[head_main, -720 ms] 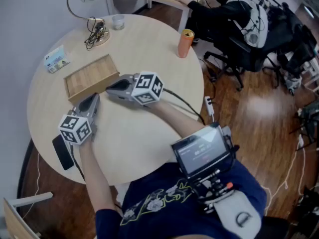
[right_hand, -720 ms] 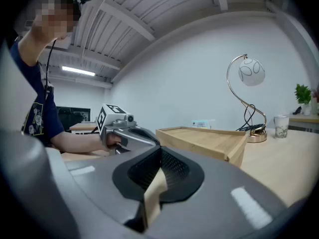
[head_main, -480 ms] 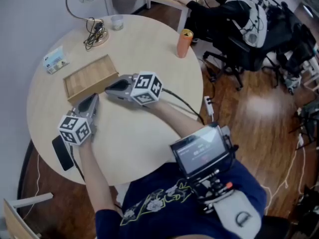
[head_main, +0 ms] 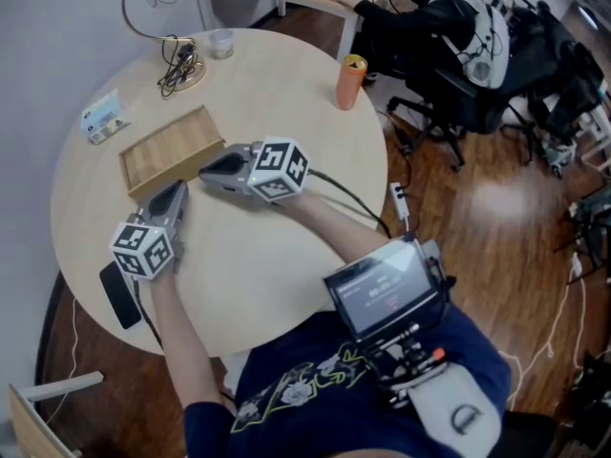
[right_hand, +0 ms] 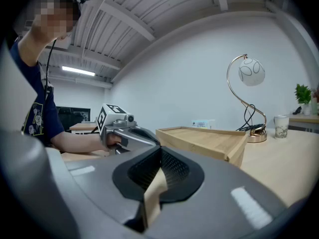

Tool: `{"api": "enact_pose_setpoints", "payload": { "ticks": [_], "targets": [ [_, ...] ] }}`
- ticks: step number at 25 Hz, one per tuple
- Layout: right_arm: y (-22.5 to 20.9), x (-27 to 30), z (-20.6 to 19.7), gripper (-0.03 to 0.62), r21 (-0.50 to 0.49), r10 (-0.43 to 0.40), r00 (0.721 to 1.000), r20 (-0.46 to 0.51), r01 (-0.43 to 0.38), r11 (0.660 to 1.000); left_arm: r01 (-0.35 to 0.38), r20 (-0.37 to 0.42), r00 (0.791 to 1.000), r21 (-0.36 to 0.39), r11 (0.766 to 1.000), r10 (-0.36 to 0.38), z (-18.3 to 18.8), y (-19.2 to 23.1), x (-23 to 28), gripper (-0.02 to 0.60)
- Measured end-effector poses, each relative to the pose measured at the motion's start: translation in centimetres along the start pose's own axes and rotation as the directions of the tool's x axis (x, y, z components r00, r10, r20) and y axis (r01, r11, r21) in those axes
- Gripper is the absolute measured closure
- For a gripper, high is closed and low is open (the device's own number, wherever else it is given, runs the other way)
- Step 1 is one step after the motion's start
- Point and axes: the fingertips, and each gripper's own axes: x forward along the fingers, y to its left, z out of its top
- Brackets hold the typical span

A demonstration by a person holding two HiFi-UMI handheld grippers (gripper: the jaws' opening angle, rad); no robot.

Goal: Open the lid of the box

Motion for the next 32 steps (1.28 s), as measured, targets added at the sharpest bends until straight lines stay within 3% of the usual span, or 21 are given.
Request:
{"api": "enact_pose_setpoints", "payload": {
  "ticks": [32],
  "targets": [
    [0.0,0.0,-0.2,0.580,0.000,0.002,1.000,0.001,-0.002,1.000,-0.003,-0.008,1.000,-0.005,1.000,0.003,-0.3,0.1,0.1,0.581]
  ]
}}
